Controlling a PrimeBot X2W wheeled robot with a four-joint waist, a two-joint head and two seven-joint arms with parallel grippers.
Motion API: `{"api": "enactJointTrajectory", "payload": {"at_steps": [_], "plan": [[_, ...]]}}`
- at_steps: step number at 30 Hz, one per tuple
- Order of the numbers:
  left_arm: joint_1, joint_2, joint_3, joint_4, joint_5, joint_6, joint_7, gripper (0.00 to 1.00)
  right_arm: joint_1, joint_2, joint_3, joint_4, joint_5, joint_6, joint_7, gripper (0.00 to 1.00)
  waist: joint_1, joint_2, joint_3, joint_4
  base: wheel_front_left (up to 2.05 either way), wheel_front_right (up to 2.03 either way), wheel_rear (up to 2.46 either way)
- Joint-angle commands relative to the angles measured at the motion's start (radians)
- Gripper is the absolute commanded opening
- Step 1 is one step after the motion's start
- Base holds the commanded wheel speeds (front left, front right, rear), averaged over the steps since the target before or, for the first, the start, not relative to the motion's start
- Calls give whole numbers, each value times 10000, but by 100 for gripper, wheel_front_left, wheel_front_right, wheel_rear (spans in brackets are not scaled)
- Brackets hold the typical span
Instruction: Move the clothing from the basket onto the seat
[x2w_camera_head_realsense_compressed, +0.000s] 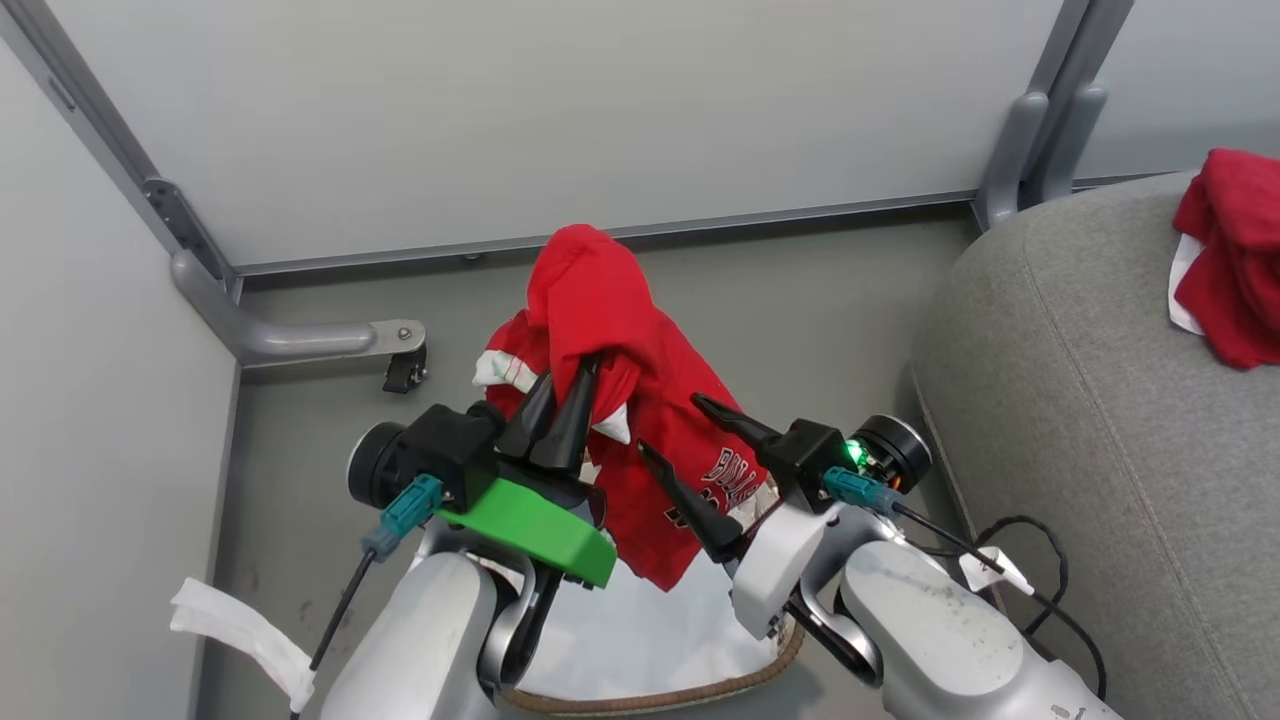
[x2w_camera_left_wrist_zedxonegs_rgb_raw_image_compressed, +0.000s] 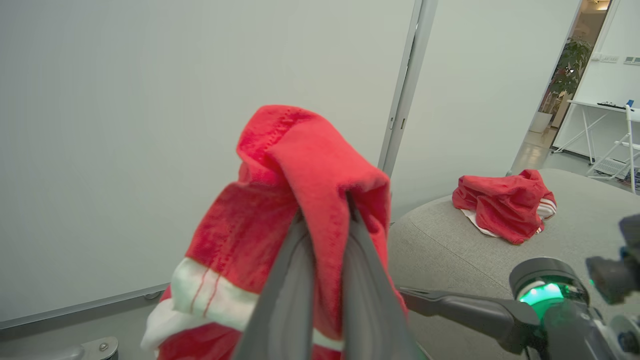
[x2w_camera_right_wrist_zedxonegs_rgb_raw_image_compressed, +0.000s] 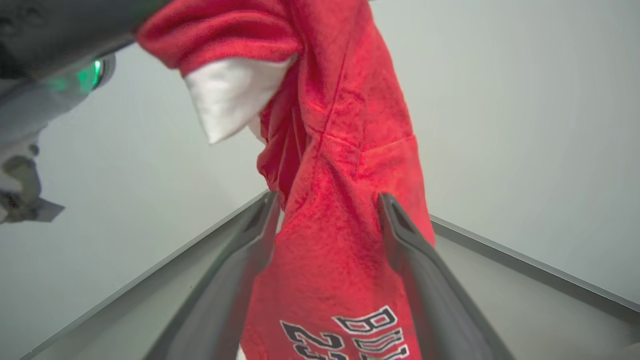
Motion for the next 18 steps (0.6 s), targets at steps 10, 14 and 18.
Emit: {"api": "enactJointTrajectory", "payload": {"at_steps": [10, 14, 18], "plan": [[-500, 22, -718, -321, -428, -31, -7, 0, -422, -42, 71, 1249, -24, -14, -1, 100, 0, -1, 299, 688, 0, 0, 0], [-575, 22, -957, -421, -535, -31, -7, 0, -557, -42, 90, 1475, 57, -14, -1, 100, 0, -1, 366, 881, 0, 0, 0], [-650, 20, -1093, -460, -616, -23, -7, 0, -642, -43, 226, 1746, 192, -14, -1, 0, 0, -1, 424, 1021, 0, 0, 0]]}}
